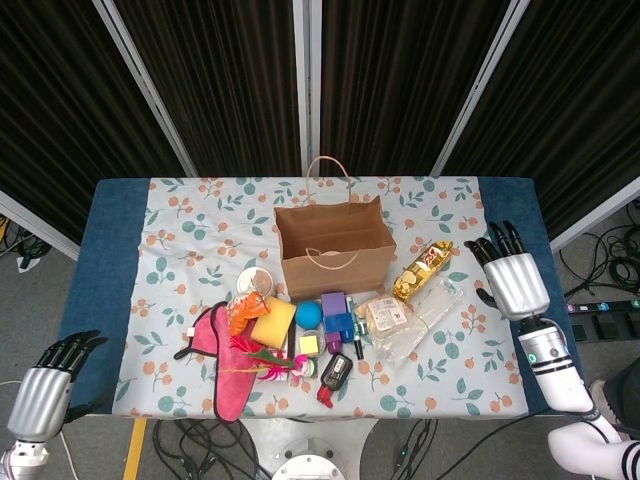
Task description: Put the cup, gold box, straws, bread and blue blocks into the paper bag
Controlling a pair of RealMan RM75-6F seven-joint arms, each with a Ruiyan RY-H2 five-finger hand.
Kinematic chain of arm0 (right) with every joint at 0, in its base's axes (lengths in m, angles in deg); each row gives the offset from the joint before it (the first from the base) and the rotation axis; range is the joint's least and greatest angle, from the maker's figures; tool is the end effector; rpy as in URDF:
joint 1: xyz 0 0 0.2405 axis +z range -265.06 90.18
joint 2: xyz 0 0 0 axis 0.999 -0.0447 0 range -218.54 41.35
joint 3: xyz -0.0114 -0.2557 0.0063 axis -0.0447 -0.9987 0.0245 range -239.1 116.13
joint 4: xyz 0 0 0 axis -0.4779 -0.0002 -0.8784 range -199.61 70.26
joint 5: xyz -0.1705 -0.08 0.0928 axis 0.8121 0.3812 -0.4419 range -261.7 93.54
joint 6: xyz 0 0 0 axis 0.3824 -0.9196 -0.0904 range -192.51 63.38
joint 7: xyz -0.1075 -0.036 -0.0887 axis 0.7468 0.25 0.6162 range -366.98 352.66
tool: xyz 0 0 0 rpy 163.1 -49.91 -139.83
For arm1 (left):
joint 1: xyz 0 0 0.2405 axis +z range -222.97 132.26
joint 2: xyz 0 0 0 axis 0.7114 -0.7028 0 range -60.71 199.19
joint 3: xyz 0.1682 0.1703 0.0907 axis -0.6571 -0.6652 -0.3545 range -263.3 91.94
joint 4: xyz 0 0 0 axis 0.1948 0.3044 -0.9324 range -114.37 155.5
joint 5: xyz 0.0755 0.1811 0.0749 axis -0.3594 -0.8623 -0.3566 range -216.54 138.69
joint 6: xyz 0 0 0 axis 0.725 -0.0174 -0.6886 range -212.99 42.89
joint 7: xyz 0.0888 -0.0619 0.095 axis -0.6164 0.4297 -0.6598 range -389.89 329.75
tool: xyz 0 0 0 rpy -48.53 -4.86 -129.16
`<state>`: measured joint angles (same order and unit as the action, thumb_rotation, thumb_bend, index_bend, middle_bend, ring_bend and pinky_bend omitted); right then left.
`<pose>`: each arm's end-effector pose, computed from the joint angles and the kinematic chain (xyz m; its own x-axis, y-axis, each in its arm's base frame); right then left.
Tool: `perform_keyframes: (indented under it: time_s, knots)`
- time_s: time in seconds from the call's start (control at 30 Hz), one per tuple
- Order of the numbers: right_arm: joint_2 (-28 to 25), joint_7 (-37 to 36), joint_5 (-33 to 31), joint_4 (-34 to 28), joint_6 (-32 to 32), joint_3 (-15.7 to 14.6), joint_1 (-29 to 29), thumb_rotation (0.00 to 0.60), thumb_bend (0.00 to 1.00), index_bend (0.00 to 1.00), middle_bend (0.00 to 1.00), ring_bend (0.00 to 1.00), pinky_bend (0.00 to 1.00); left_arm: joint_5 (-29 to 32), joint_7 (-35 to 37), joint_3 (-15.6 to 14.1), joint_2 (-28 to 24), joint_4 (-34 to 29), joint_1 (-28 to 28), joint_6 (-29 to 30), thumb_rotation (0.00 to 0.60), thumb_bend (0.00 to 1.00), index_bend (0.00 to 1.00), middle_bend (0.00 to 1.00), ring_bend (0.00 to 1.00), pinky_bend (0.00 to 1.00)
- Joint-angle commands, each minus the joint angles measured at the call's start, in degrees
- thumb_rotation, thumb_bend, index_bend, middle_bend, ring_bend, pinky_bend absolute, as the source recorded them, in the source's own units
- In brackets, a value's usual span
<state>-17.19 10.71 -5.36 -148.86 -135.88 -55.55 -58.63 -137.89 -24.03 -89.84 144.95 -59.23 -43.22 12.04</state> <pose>-0.2457 -0.3167 0.1144 0.6567 0.0566 0.7520 -0.7202 -0.2488 0.6476 -0.3143 0.1152 0.1101 0.2993 -0.0214 0.9539 0.9442 -0.1376 -0.2993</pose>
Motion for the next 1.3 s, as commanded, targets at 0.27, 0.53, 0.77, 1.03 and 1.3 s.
perform_keyframes:
  time_s: [0.27,0.53,0.77,1.03,1.3]
  knots:
    - [4.41,5.5,1.18,8.93,15.71,1.69,11.54,0.6,0.05,0.23,0.24,0.06,0.05,1.14,0.38,0.22,0.25,0.52,-0.16,-1.04,0.6,0.17,0.29,0.31,0.21,0.26]
    - [9.26,9.3,-2.83,15.03,23.91,1.51,15.63,0.6,0.04,0.24,0.24,0.06,0.05,2.45,2.04,0.65,0.24,0.58,-0.38,-1.87,0.6,0.17,0.29,0.31,0.21,0.26]
    - [14.44,9.56,-5.93,22.13,28.11,0.75,16.94,0.6,0.04,0.24,0.24,0.06,0.06,2.43,2.91,0.68,0.06,0.32,-0.41,-1.72,0.6,0.17,0.29,0.31,0.21,0.26]
    - [18.11,8.63,-6.86,27.36,30.35,0.04,17.85,0.6,0.04,0.24,0.24,0.06,0.06,2.88,4.01,0.78,-0.16,0.05,-0.42,-1.9,0.6,0.17,0.29,0.31,0.21,0.26]
    - [20.96,8.03,-7.0,31.14,31.69,-0.23,18.89,0.6,0.04,0.23,0.24,0.06,0.06,3.26,4.16,0.89,-0.15,0.22,-0.42,-2.12,0.6,0.17,0.29,0.31,0.21,0.26]
